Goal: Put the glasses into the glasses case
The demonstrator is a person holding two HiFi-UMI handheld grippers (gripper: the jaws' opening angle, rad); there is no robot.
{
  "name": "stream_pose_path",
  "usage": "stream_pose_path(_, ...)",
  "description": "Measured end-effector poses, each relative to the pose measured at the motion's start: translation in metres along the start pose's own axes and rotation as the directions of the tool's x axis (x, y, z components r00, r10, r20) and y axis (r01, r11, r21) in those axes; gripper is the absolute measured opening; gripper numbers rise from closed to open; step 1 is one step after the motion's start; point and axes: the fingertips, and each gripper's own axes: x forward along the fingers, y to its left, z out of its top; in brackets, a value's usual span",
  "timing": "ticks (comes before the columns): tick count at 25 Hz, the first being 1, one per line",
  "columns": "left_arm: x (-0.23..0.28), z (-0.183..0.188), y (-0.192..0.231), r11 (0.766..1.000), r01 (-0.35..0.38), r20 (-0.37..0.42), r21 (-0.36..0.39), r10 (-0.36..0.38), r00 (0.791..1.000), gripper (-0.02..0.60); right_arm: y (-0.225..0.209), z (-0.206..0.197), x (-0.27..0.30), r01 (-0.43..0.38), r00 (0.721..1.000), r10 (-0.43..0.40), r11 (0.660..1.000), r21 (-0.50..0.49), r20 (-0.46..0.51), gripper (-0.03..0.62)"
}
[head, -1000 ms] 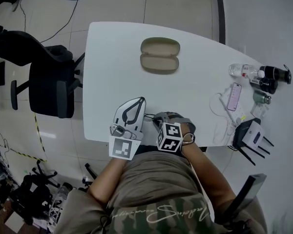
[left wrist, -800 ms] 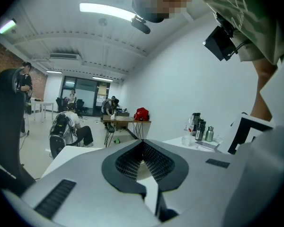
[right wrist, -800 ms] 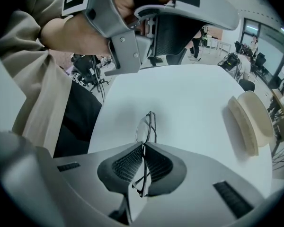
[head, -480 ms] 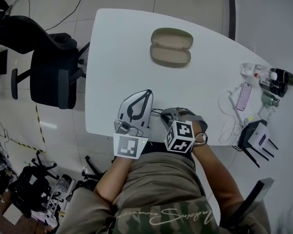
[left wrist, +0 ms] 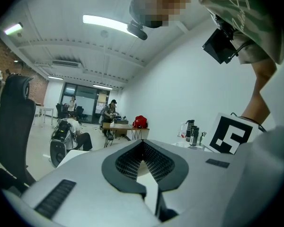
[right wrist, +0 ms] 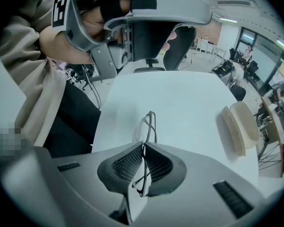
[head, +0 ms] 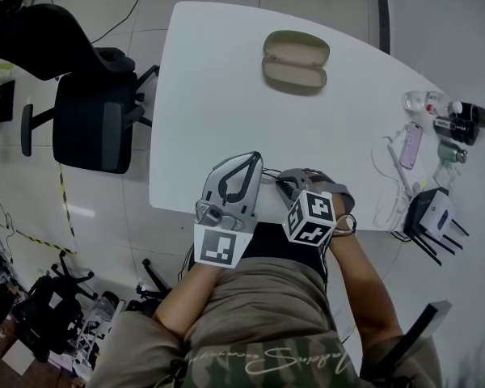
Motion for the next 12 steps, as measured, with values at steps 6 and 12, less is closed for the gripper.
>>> stream_pose_path(6,0.006,0.006,-0.012,0.999,-0.022,0.005,0.034,0.022,1.0,0.005,0.006,-0.005,-0.006,0.004,1.0,-0.004,1.0,-0.021,0.023,0.032)
stream_pose_path(12,0.029,0.018,-0.018,0.994,-0.09,0.041,0.068,0.087,0.995,0.005,-0.003,-0.019,-0.007,-0.035,0.998,0.037,0.999,-0.034,0.048,0.032)
